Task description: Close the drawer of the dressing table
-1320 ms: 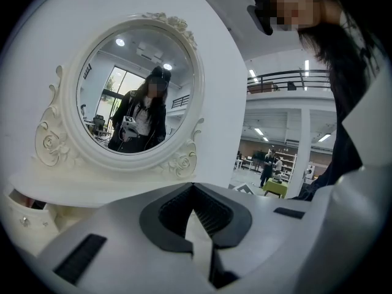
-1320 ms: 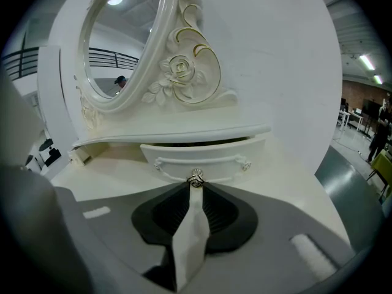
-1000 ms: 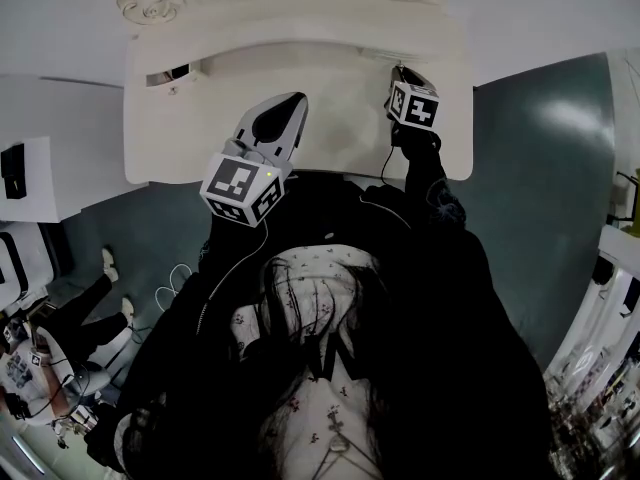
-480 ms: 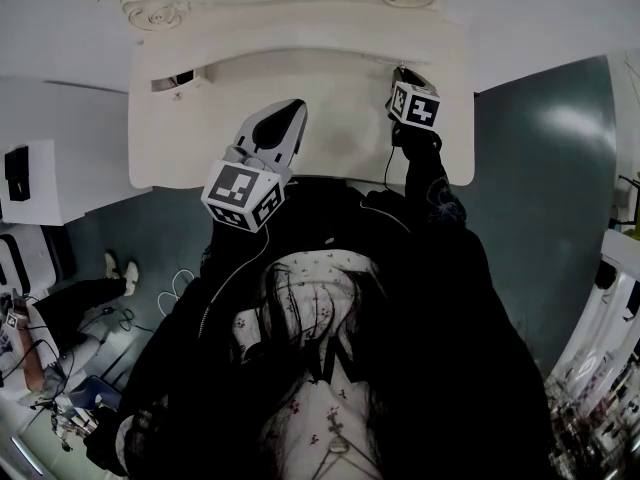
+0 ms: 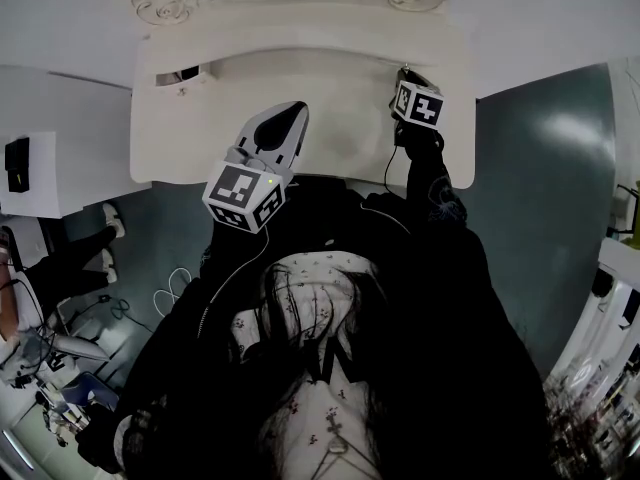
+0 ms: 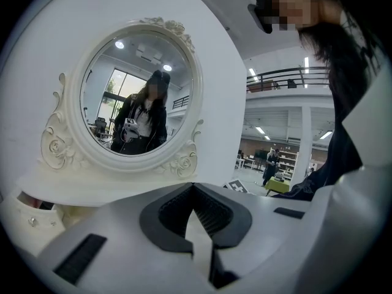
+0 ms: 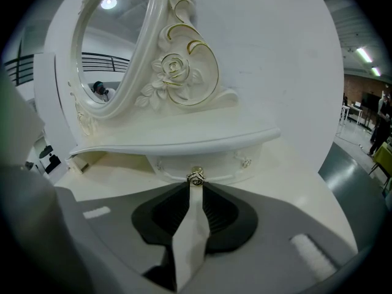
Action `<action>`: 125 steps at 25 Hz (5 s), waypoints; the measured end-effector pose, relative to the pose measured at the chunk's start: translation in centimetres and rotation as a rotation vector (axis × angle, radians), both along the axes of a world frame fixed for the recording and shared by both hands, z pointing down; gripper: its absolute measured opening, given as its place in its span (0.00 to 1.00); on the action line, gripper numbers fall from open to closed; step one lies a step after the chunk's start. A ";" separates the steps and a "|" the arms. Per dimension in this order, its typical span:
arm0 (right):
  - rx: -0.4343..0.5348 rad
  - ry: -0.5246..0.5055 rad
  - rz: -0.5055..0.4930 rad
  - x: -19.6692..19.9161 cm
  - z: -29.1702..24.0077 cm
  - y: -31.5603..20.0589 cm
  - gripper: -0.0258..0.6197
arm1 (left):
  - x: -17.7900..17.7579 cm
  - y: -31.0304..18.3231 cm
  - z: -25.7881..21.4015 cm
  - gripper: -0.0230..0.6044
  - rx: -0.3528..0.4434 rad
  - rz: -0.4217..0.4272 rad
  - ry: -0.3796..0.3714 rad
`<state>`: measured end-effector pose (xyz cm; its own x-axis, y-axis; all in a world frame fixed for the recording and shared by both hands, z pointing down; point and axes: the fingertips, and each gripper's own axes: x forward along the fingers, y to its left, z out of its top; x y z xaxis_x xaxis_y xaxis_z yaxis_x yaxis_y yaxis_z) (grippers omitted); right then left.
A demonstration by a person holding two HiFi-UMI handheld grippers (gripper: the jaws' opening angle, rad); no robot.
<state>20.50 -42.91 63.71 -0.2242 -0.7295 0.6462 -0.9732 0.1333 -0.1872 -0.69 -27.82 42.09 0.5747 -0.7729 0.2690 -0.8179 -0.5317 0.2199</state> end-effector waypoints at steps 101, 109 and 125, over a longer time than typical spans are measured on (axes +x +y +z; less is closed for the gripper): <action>0.288 -0.280 -0.189 -12.6 -18.5 52.4 0.15 | 0.2 37.6 -1.6 0.04 0.034 0.156 0.033; 0.314 -0.262 -0.228 -11.5 -19.1 56.5 0.14 | 2.3 41.3 -2.5 0.04 0.067 0.153 0.014; 0.341 -0.230 -0.340 -12.8 -19.2 59.9 0.10 | 2.4 44.9 -2.2 0.04 0.072 0.116 -0.006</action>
<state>7.67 17.02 44.54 -0.5926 -0.7510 0.2914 -0.8034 0.5249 -0.2811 1.70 17.04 39.89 0.6596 -0.7191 0.2187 -0.7515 -0.6367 0.1728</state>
